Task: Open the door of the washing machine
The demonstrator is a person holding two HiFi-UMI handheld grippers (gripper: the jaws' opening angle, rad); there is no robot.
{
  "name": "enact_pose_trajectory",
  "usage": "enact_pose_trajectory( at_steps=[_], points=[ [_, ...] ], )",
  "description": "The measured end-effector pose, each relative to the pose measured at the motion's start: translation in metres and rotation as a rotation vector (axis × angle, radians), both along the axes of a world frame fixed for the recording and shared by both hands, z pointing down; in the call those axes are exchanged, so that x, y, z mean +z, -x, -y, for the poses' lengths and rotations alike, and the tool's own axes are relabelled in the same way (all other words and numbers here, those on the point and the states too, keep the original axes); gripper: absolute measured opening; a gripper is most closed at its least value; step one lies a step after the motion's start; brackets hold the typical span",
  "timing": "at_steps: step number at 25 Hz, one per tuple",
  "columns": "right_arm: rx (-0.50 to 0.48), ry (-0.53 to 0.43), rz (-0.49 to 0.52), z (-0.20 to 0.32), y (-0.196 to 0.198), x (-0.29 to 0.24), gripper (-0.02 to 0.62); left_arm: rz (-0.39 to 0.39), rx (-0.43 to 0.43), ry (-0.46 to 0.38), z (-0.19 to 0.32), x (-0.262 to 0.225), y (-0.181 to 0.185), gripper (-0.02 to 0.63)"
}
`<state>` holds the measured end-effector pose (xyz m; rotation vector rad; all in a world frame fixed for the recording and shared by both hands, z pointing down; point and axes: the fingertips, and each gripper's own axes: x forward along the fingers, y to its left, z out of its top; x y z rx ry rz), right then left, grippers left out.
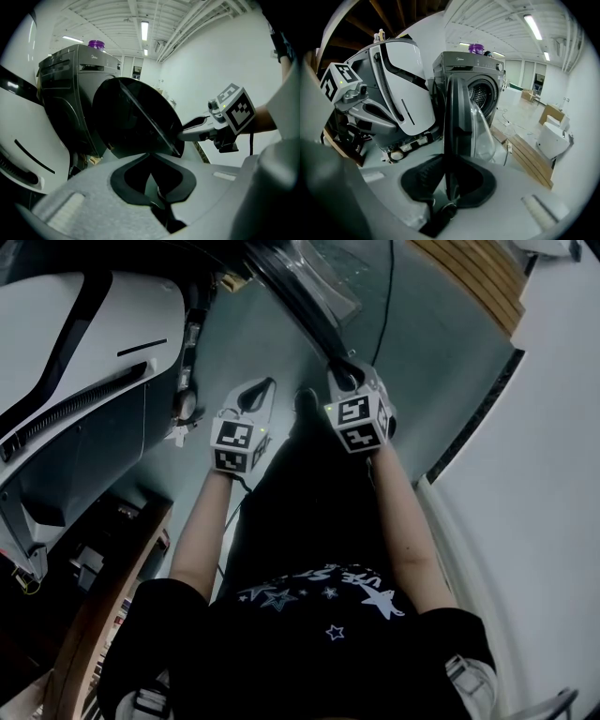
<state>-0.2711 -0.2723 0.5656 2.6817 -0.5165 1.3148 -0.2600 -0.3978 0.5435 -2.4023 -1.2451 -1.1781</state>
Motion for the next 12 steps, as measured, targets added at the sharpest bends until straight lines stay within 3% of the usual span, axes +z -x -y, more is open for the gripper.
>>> enact_pose_trajectory(
  at_steps=[8, 10, 12],
  points=[
    [0.024, 0.012, 0.04, 0.015, 0.007, 0.0, 0.074, -0.019, -0.015, 0.034, 0.014, -0.013, -0.005, 0.012],
    [0.015, 0.0, 0.067, 0.016, 0.013, -0.002, 0.129, -0.021, -0.011, 0.046, 0.015, -0.018, -0.005, 0.012],
    [0.023, -0.003, 0.063, 0.014, 0.015, -0.014, 0.129, -0.019, -0.004, 0.048, 0.017, -0.022, -0.005, 0.012]
  ],
)
